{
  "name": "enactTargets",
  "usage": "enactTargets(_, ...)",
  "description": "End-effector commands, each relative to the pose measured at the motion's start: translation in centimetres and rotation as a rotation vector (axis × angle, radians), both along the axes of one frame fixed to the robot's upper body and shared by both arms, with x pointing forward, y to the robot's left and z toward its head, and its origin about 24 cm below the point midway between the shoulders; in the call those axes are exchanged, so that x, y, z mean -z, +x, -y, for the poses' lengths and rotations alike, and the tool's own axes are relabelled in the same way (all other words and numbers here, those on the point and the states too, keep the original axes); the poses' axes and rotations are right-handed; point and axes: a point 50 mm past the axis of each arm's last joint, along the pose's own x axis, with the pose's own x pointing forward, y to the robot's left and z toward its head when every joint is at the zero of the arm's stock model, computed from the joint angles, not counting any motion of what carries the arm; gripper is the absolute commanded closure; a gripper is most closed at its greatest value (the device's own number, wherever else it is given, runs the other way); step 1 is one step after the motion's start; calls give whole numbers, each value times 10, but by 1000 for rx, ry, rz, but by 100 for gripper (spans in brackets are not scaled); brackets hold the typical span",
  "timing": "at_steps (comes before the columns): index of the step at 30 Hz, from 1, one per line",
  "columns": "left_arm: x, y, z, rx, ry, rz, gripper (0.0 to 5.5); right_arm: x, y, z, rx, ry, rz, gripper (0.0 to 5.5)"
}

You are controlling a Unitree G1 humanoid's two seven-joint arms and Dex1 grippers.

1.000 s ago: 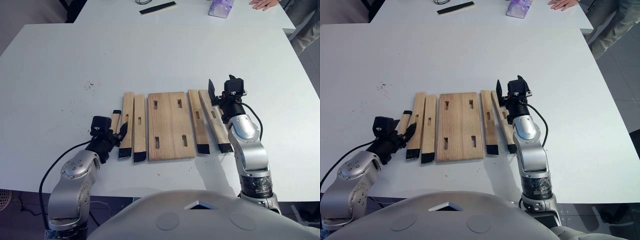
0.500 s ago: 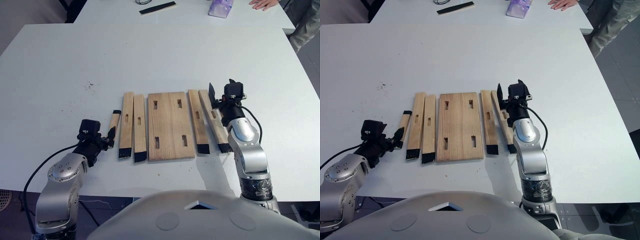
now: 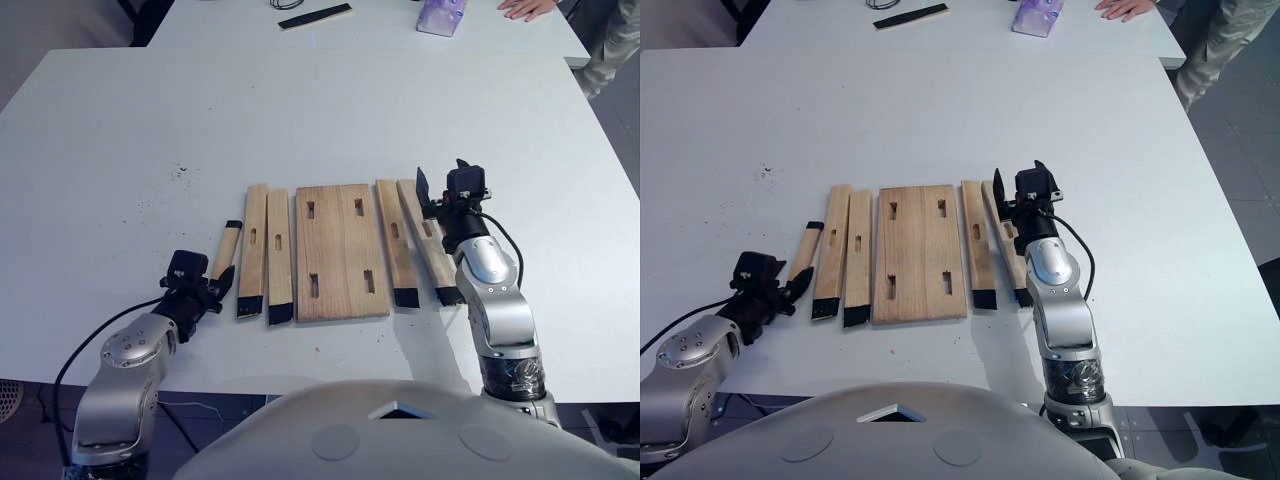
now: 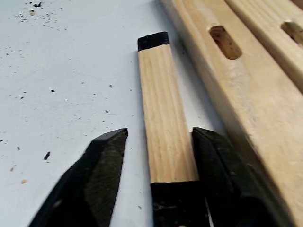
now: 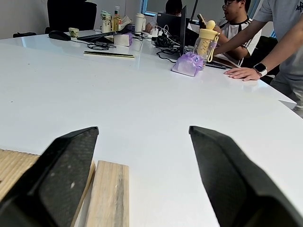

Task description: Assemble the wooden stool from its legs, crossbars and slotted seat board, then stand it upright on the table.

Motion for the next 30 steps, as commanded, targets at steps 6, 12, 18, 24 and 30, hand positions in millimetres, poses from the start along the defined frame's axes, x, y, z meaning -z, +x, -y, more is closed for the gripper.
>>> enactTargets(6, 19, -14, -12, -29, 25, -125, 421, -1, -1, 1, 6, 0, 4, 198)
enactTargets(12, -2, 19, -26, -165, 77, 99, 420, -10, 3, 3, 8, 0, 44, 198)
enactTargets(18, -74, 69, -7, -57, 3, 580, 420, -60, 17, 7, -145, 142, 227, 198)
enactTargets(24, -144, 85, 51, 405, -359, 844, 420, -107, 20, 19, -640, 449, 189, 198)
enactTargets(30, -173, 78, 82, 816, -739, 791, 420, -146, 8, 29, -1225, 502, 47, 198)
